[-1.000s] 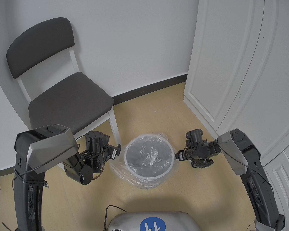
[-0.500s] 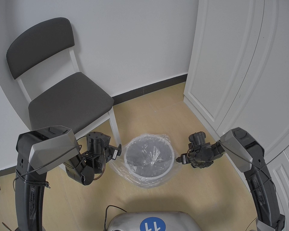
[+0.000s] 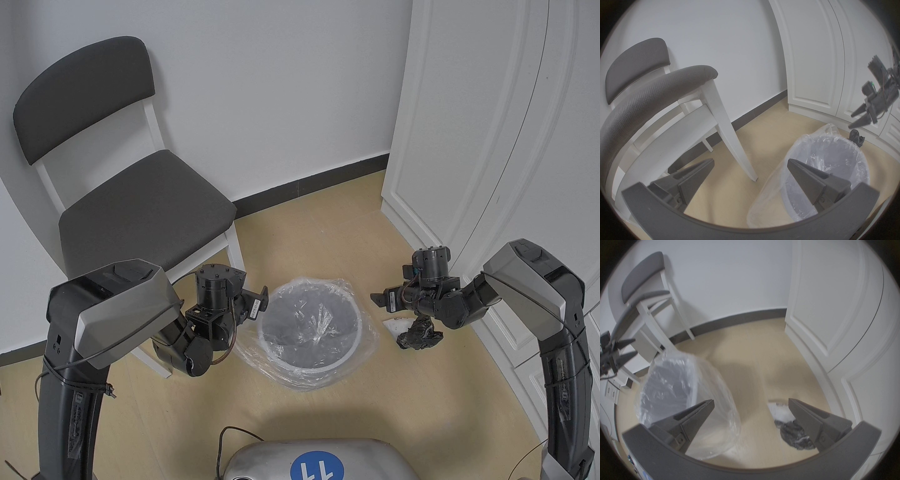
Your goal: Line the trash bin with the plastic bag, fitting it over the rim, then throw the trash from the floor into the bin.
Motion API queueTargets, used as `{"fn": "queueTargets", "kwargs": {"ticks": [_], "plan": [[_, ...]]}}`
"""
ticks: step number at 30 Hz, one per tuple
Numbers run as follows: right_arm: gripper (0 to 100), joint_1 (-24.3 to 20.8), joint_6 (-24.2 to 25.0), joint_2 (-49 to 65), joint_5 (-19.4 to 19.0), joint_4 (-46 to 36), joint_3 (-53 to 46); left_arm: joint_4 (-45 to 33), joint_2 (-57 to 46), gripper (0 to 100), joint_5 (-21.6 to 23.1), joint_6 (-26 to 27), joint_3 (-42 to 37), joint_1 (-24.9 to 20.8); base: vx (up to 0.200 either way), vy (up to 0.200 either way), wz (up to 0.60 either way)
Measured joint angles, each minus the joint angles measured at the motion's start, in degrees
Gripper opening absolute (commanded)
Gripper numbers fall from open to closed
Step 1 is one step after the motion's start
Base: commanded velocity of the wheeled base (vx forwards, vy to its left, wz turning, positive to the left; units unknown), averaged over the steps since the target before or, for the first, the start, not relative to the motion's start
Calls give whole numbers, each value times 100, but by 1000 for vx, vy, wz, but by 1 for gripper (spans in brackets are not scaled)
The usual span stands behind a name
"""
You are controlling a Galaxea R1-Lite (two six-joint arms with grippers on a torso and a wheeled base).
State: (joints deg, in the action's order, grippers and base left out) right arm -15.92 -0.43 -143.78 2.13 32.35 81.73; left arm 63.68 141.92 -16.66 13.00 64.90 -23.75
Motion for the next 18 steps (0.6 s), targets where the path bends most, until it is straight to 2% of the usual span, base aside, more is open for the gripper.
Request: {"fn": "queueTargets", "kwargs": {"ticks": [6, 18], "plan": [[100, -122, 261, 76, -41, 649, -55, 28, 59, 100, -20, -20, -10, -28, 0, 0, 0], [100, -373, 812, -534, -24, 746, 789, 321, -33, 100, -38, -17, -363, 0, 0, 0, 0]]}}
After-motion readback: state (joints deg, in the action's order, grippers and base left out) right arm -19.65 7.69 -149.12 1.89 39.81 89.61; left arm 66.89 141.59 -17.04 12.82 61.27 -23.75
